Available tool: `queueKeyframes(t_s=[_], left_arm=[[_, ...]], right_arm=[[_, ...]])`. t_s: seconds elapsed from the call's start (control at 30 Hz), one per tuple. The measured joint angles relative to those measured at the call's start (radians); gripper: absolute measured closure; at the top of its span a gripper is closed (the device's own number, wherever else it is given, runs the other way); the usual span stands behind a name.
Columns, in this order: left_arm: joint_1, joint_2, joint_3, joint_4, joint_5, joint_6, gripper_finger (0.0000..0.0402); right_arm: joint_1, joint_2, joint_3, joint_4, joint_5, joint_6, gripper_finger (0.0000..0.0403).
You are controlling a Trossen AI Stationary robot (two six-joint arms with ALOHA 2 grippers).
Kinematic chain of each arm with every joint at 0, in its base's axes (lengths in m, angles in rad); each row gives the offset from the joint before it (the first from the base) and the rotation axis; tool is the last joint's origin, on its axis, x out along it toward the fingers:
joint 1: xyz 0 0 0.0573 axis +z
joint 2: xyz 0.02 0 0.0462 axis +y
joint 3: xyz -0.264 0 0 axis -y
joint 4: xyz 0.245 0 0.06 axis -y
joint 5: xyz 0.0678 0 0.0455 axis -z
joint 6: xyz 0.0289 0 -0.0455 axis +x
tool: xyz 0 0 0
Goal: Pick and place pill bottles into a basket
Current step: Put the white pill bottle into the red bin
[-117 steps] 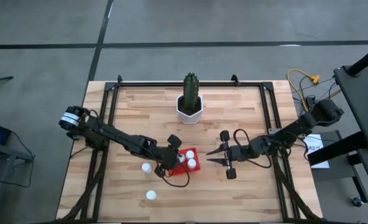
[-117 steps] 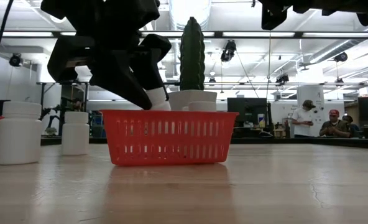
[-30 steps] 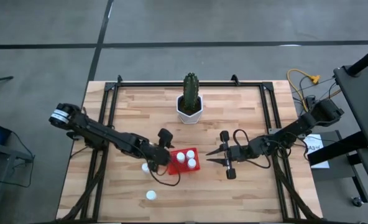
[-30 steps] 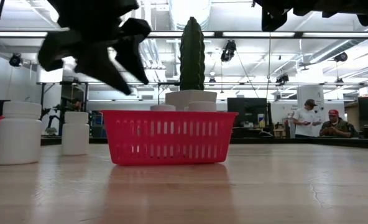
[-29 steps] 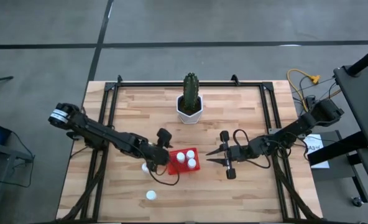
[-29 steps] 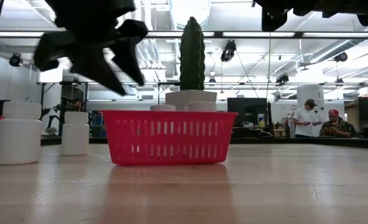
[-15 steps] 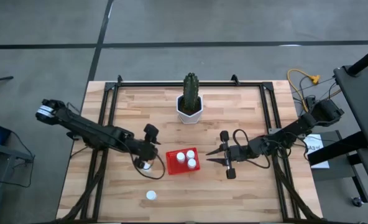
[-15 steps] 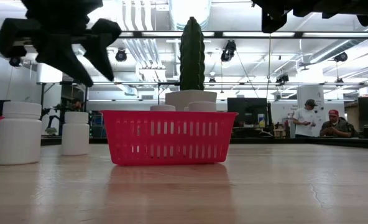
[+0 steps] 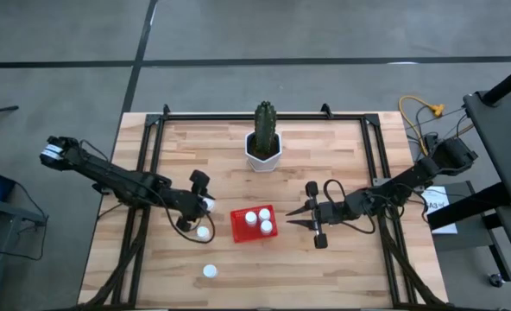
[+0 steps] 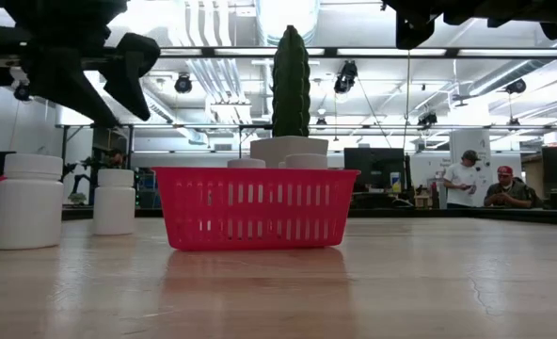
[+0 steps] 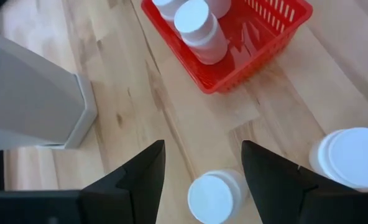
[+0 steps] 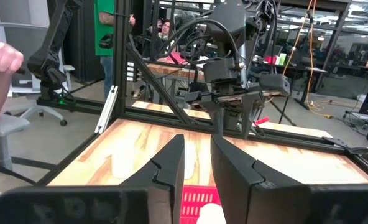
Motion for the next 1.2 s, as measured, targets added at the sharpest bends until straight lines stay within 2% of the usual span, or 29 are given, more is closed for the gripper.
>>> queueKeyframes(t_s=[0.47,0.9,1.2], left_arm=[[0.057,0.009,-0.048,-0.003,0.009,-0.008,0.0208],[0.110,0.048,-0.050,-0.005,0.106,-0.047,0.0208],[0.156,0.102,-0.050,-0.020,0.130,-0.056,0.0208]], right_arm=[[0.000,0.000,0.001,0.001,0.000,0.000,0.0321],[0.000,0.000,0.001,0.001,0.000,0.000,0.0332],[0.000,0.000,0.001,0.001,0.000,0.000,0.0335]])
